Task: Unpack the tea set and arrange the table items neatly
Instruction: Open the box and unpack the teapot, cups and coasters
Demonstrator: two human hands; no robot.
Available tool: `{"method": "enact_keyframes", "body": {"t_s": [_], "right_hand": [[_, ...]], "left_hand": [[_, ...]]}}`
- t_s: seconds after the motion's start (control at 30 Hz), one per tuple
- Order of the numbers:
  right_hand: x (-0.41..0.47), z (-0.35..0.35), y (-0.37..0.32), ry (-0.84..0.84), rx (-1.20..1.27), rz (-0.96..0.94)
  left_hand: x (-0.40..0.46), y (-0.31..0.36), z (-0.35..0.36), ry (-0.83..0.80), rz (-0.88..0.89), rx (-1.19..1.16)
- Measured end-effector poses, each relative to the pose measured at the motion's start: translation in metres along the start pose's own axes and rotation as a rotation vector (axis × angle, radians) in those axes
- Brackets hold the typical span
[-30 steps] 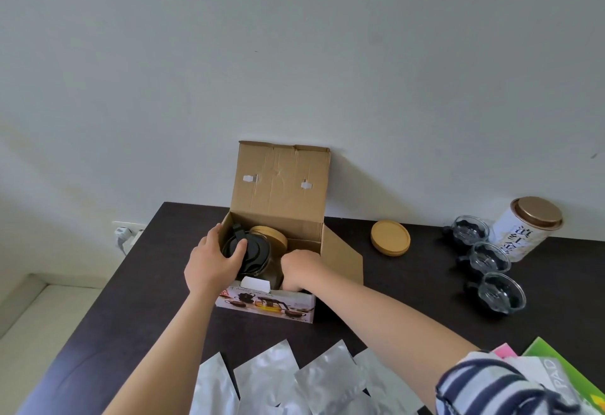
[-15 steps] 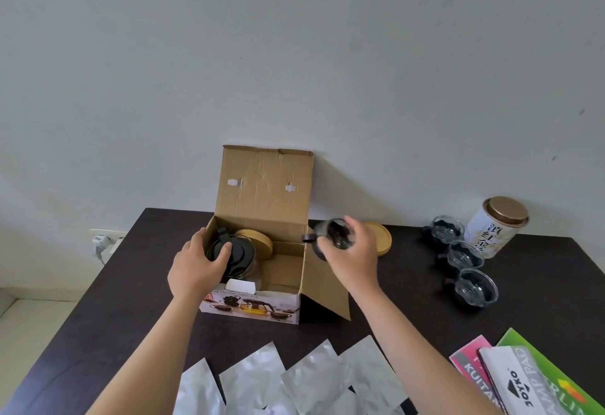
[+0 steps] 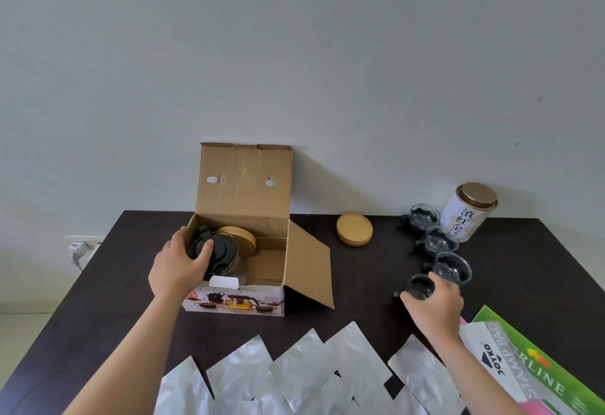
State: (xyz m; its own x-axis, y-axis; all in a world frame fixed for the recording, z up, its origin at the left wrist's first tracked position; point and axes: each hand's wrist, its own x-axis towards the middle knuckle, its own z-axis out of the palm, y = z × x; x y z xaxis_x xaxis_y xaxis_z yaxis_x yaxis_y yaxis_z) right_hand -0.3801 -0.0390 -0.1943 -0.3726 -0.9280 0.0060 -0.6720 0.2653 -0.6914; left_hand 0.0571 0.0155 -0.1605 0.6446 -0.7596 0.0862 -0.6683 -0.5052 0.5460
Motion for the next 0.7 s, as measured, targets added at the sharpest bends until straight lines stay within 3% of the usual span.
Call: {"method": "enact_keyframes", "body": {"t_s": [0.33,0.7], "right_hand": [[0.056,-0.061,0.012,0.315,0.059,-0.067],[0.147,-0.073,0.018,0.203,-0.133,0.199]], "left_hand": [[0.0,0.0,0.001,-0.001,-0.005,0.006],[0.001,0.001,0.003,-0.01,-0.014,0.015]]}}
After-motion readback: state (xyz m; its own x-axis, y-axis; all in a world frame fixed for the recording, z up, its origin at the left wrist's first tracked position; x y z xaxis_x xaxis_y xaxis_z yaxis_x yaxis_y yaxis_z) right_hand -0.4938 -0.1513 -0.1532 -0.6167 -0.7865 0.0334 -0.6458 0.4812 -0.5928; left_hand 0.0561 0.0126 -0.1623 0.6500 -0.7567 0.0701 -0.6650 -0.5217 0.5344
